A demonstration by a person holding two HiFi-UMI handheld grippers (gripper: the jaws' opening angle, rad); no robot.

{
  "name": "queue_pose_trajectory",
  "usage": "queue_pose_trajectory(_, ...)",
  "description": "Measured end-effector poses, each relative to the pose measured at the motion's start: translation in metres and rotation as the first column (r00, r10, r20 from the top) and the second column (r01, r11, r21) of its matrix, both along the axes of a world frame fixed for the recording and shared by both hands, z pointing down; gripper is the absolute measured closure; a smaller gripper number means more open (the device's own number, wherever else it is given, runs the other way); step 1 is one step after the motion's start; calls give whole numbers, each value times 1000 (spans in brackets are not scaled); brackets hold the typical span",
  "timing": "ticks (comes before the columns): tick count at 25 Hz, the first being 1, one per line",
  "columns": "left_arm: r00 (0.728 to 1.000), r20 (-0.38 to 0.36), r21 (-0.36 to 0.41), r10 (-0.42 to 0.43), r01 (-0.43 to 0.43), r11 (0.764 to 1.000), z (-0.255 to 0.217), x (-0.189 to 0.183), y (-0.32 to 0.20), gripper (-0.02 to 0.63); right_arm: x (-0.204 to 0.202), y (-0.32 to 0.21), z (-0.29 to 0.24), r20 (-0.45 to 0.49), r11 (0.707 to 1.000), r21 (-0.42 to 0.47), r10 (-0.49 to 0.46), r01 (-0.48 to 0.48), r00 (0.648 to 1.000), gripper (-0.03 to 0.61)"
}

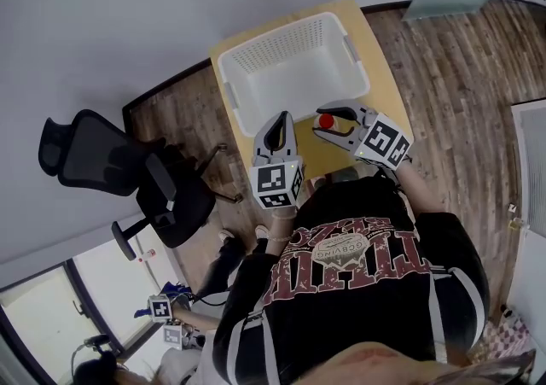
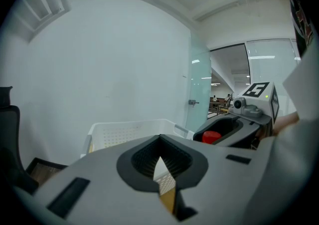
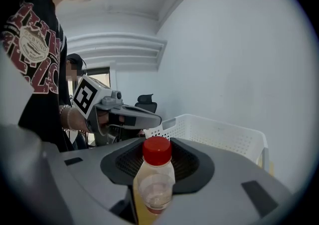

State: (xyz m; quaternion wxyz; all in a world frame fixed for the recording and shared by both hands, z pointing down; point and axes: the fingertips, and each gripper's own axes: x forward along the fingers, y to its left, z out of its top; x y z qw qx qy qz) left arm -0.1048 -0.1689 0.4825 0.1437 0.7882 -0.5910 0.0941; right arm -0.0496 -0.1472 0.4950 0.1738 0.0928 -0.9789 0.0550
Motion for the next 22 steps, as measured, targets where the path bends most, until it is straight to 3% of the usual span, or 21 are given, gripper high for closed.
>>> queue_pose_trajectory(22,1000,5,-14,0,0,1000,5,3,12,583,-1,11,62,-105,1000,-1,15,-15,994,414)
